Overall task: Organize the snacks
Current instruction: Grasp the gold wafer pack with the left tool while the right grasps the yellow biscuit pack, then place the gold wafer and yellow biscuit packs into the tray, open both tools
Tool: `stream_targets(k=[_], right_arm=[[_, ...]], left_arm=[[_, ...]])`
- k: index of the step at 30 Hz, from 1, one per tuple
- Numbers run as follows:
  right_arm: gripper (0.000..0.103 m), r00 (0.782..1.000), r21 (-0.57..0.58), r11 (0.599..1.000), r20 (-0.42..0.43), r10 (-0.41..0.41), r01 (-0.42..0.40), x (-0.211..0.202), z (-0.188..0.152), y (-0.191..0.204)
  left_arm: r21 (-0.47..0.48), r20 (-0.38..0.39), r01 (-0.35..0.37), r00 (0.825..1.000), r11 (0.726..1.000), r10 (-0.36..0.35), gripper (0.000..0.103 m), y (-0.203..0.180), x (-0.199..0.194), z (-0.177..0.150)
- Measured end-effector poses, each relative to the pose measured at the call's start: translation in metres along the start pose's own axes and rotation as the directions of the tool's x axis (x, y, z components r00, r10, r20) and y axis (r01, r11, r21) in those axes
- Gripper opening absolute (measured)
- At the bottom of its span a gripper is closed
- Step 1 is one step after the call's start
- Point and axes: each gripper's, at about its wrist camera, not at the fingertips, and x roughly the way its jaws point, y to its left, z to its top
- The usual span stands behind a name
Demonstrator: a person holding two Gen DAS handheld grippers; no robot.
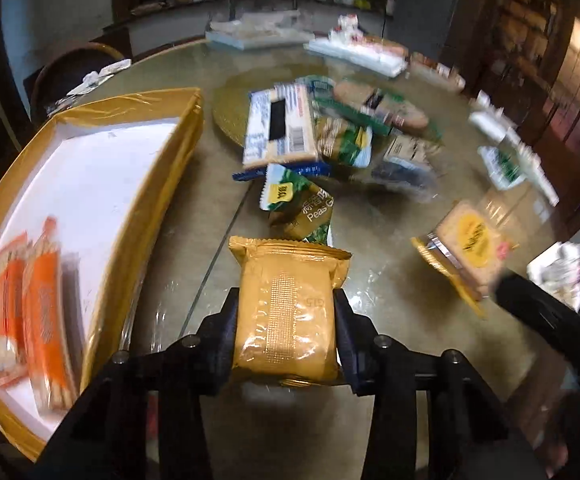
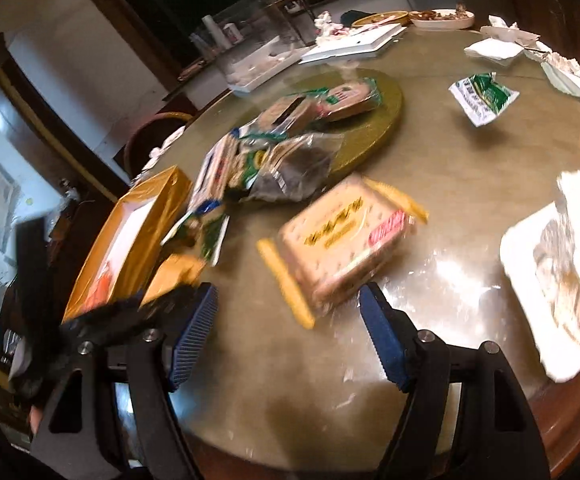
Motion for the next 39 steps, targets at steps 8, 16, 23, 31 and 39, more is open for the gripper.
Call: stream_targets(k=[8,16,23,31,39], right_arm=[[0.082,0.989,0.045,0.99,-0.077,-0.128,0.132,0.041,0.033,0.01],[0.087,0.928,-0.084,0.926,-0.028,-0.372,0.369,0.076,0.045,0.03],[0.072,0.916,-0.127,0.908,0.016,-0.402,0.4,0.057,0.024,0.027],[0.07,0.985,-0.078,0.982,0.001,-0.174,0.173,0.021,-0.011,0.026],[0.07,0.98,-0.257,0.949,0.032,0.196,-0.181,-0.014,-0.008,0.121]], left_arm=[[-0.106,0.104,0.109,0.99,0.988,-0.098,0.043,0.03,-0.053,-0.022],[-0.172,0.179,0.131,0.979,0.976,-0.1,0.043,0.055,-0.083,-0.026],[-0.216,0.199,0.116,0.977,0.97,-0.073,0.043,0.079,-0.089,-0.026],[-0.333,0.228,0.101,0.973,0.938,-0.024,0.043,0.127,-0.101,-0.027],[-0.414,0.268,0.053,0.961,0.909,0.066,0.043,0.175,-0.108,-0.006]])
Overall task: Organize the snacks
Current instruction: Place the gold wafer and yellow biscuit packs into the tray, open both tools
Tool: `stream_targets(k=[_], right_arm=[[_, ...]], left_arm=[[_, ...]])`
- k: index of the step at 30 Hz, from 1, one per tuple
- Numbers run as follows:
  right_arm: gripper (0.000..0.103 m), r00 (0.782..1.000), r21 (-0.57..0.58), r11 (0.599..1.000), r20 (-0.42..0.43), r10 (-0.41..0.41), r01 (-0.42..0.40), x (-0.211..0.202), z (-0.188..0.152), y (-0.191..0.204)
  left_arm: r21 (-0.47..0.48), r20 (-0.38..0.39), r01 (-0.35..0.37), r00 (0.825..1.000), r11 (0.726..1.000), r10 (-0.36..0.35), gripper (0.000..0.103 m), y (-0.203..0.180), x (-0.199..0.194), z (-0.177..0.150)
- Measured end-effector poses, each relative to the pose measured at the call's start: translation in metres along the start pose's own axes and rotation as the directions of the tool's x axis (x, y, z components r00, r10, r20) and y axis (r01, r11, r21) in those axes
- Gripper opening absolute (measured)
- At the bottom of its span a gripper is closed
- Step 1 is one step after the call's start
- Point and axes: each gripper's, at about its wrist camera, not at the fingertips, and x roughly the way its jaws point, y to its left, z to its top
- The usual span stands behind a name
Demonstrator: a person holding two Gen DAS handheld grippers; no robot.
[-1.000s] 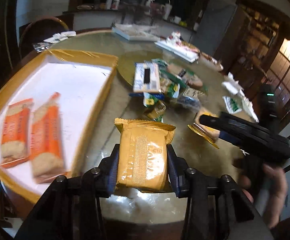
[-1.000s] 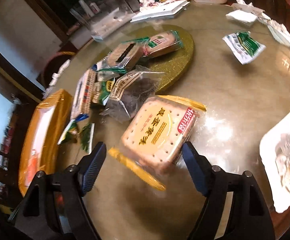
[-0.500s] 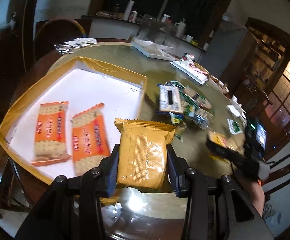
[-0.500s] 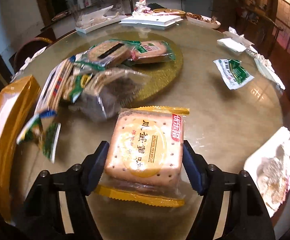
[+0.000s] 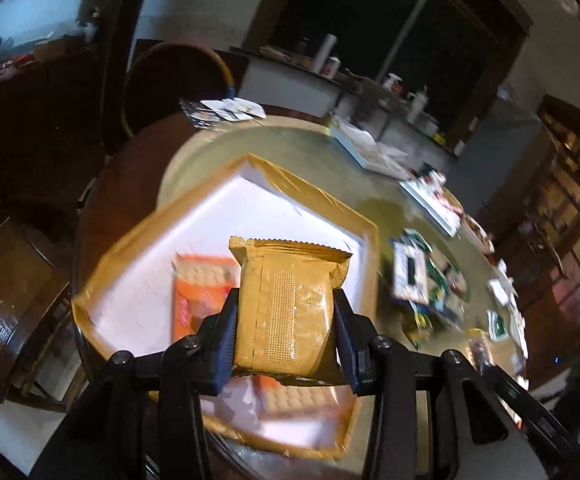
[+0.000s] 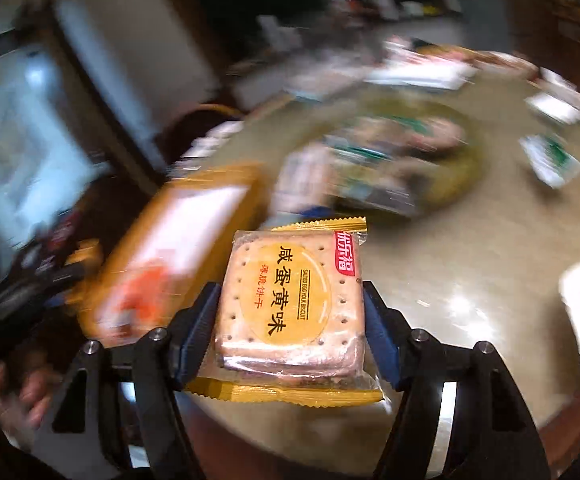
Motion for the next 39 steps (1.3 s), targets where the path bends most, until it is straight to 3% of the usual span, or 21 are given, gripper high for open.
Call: stream_targets(k=[5,11,18,28,30,35,39], right_arm=[[0.07,0.988,-0.111,0.983,-0.077,0.137,-0.145,0.051,0.029,0.058],[0.069,0.987,-0.238,0.969,-0.159,0.02,-0.058,0.134,0.048,0.102],[0.069,0.972,-0.261,0.965,-0.222,-0.076,0.016,0.193,0.056,0.105],[0.07,0.94,-0.263,0.963,-0.309,-0.146,0.063,0.229,0.05,0.096],[0.071,0.944,-0.274,0.958,-0.289,-0.16,0.078,0.228,0.049,0.096],[0.082,0.974,-0.222,0.973,-0.201,-0.104,0.059,0.188,0.054,0.092],[0.083,0.991,-0.175,0.984,-0.126,-0.05,0.027,0.131,0.045,0.083]], left_arm=[[-0.019,-0.009,-0.051,0.999,0.999,0.051,0.043,0.02,0.028,0.03],[0.006,-0.061,-0.084,0.995,0.996,0.084,0.043,0.031,0.06,0.052],[0.059,-0.17,-0.116,0.978,0.991,0.125,0.043,0.038,0.104,0.063],[0.14,-0.243,-0.158,0.951,0.977,0.189,0.044,0.04,0.136,0.064],[0.148,-0.249,-0.174,0.946,0.974,0.207,0.055,0.04,0.134,0.061],[0.166,-0.107,-0.226,0.964,0.96,0.245,0.075,0.022,0.09,0.055],[0.202,0.042,-0.287,0.958,0.936,0.285,0.078,-0.009,0.037,0.039]])
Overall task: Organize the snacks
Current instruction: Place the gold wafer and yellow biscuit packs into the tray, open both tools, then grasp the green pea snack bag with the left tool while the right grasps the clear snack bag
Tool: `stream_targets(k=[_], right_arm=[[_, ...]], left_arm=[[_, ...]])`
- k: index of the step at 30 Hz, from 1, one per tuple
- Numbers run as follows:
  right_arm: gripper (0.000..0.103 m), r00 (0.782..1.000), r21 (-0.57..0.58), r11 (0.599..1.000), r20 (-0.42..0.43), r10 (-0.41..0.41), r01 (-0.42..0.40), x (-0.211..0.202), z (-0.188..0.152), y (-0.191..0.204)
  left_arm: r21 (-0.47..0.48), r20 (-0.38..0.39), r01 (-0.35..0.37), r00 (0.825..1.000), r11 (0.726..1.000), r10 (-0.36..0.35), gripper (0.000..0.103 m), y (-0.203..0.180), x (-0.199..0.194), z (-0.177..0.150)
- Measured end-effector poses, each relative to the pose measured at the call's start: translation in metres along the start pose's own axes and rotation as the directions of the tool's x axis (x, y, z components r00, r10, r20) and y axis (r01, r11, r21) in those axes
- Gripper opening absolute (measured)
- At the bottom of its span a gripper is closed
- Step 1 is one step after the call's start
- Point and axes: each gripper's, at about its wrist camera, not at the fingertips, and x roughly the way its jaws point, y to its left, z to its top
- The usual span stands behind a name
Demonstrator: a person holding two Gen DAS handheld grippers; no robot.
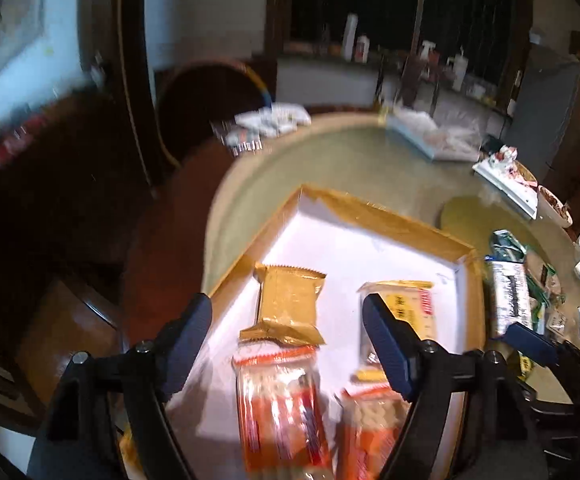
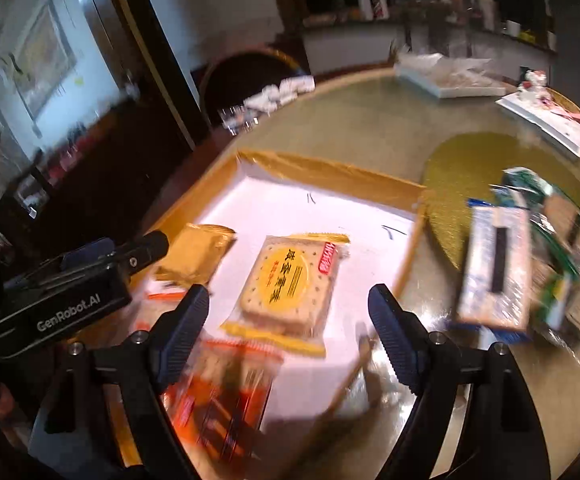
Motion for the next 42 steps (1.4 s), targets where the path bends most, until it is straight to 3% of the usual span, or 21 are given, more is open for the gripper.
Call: stream_targets(k=[5,9,18,27,32,37,42], right_arm=[[0.083,0.998,0.025,1.0,0.066,0.012,-0.014,-0.05,-0.031,-0.014],[0.083,0.995,0.01,1.0,0.103,-0.013,0.012,-0.082,-0.051,-0.027],[0.083,0.989,0.037,0.999,0.15,-0.016,0.011,-0.128,-0.075,-0.059],[0.083,0.987,0.088,0.996,0.157,-0.042,0.028,-0.142,-0.084,-0.087],[0.083,0.986,0.126,0.989,0.14,-0.092,0.075,-0.139,-0.086,-0.103],[0.083,0.986,0.197,0.977,0.123,-0.112,0.087,-0.133,-0.088,-0.127],[0.083,0.983,0.263,0.958,0.109,-0.146,0.114,-0.13,-0.089,-0.151]], left_arm=[[0.009,0.086,-0.007,0.996,1.0,0.006,0.079,-0.025,-0.052,-0.016],[0.036,0.106,0.01,0.994,0.999,-0.014,0.079,-0.047,-0.074,-0.026],[0.132,0.114,0.02,0.993,0.991,-0.036,0.08,-0.099,-0.097,-0.049],[0.192,0.118,0.033,0.991,0.981,-0.057,0.08,-0.123,-0.104,-0.066],[0.154,0.018,0.174,0.984,0.973,-0.179,0.08,-0.117,-0.088,-0.074],[0.136,-0.084,0.31,0.95,0.941,-0.301,0.08,-0.123,-0.062,-0.073],[0.116,-0.172,0.379,0.918,0.918,-0.357,0.08,-0.149,-0.027,-0.068]])
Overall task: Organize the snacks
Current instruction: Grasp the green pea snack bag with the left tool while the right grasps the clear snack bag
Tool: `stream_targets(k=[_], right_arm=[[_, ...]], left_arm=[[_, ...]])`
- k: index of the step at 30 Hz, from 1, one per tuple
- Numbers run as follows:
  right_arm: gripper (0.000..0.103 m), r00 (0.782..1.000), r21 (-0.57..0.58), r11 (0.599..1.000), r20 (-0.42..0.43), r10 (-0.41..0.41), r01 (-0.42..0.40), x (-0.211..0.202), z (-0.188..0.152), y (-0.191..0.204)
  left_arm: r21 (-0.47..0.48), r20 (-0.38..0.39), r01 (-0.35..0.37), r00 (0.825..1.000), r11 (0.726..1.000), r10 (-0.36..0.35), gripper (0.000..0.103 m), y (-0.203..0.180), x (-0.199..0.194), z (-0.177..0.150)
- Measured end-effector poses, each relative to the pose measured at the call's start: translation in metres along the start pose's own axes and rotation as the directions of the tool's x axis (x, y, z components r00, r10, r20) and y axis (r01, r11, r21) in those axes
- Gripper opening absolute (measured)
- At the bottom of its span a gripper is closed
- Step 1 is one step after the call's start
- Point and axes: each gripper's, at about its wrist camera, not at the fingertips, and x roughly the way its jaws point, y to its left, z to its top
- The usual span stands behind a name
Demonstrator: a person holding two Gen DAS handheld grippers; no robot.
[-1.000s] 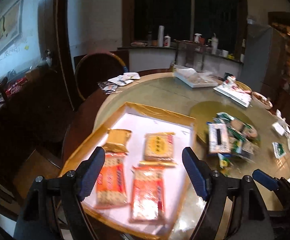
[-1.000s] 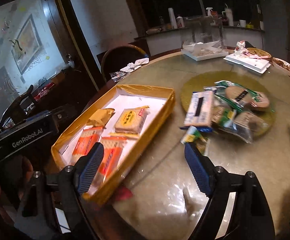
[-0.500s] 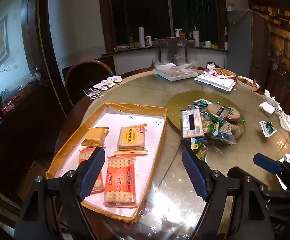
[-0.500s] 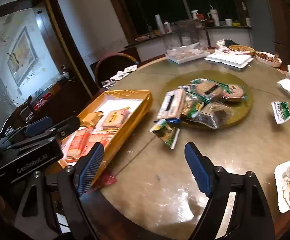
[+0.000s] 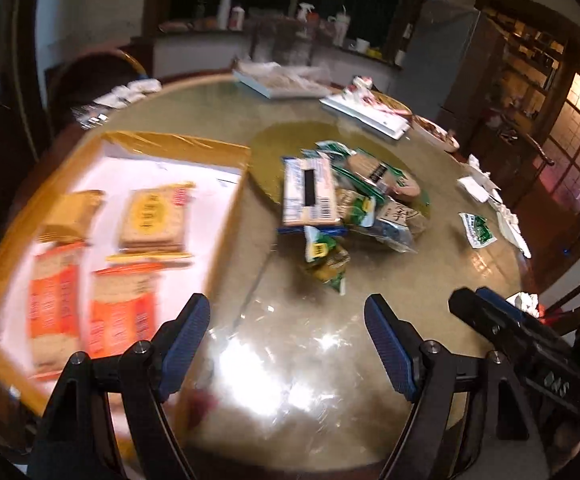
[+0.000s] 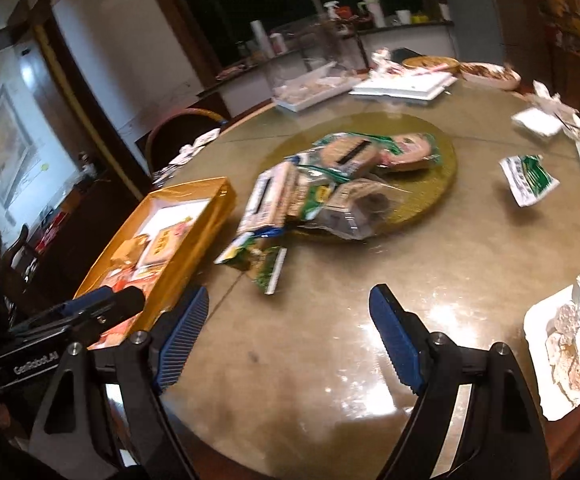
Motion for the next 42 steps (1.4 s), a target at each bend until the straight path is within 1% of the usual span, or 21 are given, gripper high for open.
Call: stream_targets(k=[3,5,6,8,10,11,12,13,16,18,21,24,26,29,31,32,33,35,37,40,42], right_arm=[[0.083,0.999,0.013,0.999,-0.007,-0.035,0.035,0.005,0.002,-0.009],[0.083,0.999,0.017,0.999,-0.016,-0.038,0.038,0.008,0.003,-0.013],[0.083,0.999,0.02,0.999,-0.018,-0.033,0.033,0.009,0.004,-0.015],[0.083,0.999,0.022,0.999,-0.02,-0.035,0.036,0.012,0.005,-0.017],[0.083,0.999,0.03,0.999,-0.026,-0.036,0.037,0.015,0.005,-0.02],[0.083,0.999,0.037,0.999,-0.032,-0.035,0.036,0.017,0.005,-0.021],[0.082,0.999,0.041,0.999,-0.04,-0.032,0.034,0.019,0.005,-0.022],[0.082,0.999,0.038,0.999,-0.044,-0.03,0.032,0.021,0.005,-0.022],[0.082,0.998,0.02,0.999,-0.052,-0.033,0.034,0.024,0.006,-0.02],[0.082,0.998,0.019,0.999,-0.059,-0.027,0.028,0.026,0.007,-0.019],[0.082,0.998,0.002,1.0,-0.067,-0.003,0.003,0.029,0.013,-0.014],[0.082,0.997,-0.042,0.999,-0.071,0.025,-0.028,0.036,0.031,-0.009],[0.082,0.997,-0.074,0.997,-0.073,0.01,-0.015,0.047,0.05,-0.008],[0.082,0.994,-0.096,0.995,-0.095,-0.05,0.041,0.07,0.077,-0.011],[0.082,0.984,-0.045,0.994,-0.143,-0.108,0.102,0.093,0.092,-0.025],[0.082,0.966,0.024,0.981,-0.183,-0.185,0.192,0.105,0.096,-0.038],[0.082,0.958,0.061,0.972,-0.196,-0.21,0.226,0.108,0.096,-0.044],[0.082,0.957,0.124,0.963,-0.2,-0.21,0.237,0.106,0.091,-0.051],[0.081,0.963,0.183,0.958,-0.198,-0.183,0.22,0.1,0.083,-0.053],[0.08,0.96,0.216,0.95,-0.212,-0.182,0.227,0.102,0.075,-0.054],[0.077,0.959,0.249,0.944,-0.236,-0.155,0.214,0.11,0.074,-0.057]], left_arm=[[-0.017,-0.051,0.041,0.998,0.999,-0.041,0.079,-0.007,0.033,0.014],[-0.025,-0.073,0.03,0.997,0.999,-0.032,0.076,-0.01,0.048,0.022],[-0.032,-0.081,0.037,0.996,0.999,-0.039,0.072,-0.013,0.057,0.027],[-0.029,-0.105,0.038,0.994,0.999,-0.041,0.071,-0.018,0.072,0.031],[-0.025,-0.145,0.023,0.989,0.999,-0.027,0.055,-0.021,0.087,0.032],[-0.026,-0.166,0.024,0.986,0.999,-0.028,0.045,-0.022,0.094,0.031],[-0.029,-0.177,0.023,0.984,0.999,-0.027,0.039,-0.021,0.097,0.031],[-0.036,-0.162,0.024,0.986,0.999,-0.029,0.039,-0.02,0.096,0.029],[-0.027,-0.11,0.016,0.994,1.0,-0.019,0.035,-0.017,0.083,0.024],[-0.032,-0.096,0.042,0.994,0.999,-0.045,0.033,-0.012,0.072,0.018],[-0.044,-0.092,0.075,0.993,0.996,-0.079,0.032,-0.001,0.053,0.008],[-0.062,-0.081,0.106,0.991,0.992,-0.111,0.032,0.008,0.03,-0.007],[-0.079,-0.081,0.12,0.989,0.99,-0.126,0.032,0.013,0.02,-0.013],[-0.106,-0.058,0.131,0.989,0.986,-0.138,0.032,0.023,0.002,-0.021],[-0.117,-0.042,0.139,0.989,0.983,-0.145,0.032,0.025,-0.007,-0.023],[-0.12,-0.03,0.137,0.989,0.983,-0.142,0.032,0.028,-0.014,-0.024],[-0.123,-0.016,0.134,0.99,0.983,-0.137,0.032,0.029,-0.019,-0.025],[-0.129,-0.002,0.132,0.991,0.983,-0.133,0.032,0.035,-0.027,-0.028],[-0.13,0.006,0.128,0.992,0.983,-0.128,0.032,0.037,-0.031,-0.03],[-0.13,0.011,0.14,0.99,0.982,-0.139,0.032,0.042,-0.036,-0.03],[-0.132,0.019,0.143,0.99,0.981,-0.142,0.032,0.043,-0.037,-0.029]])
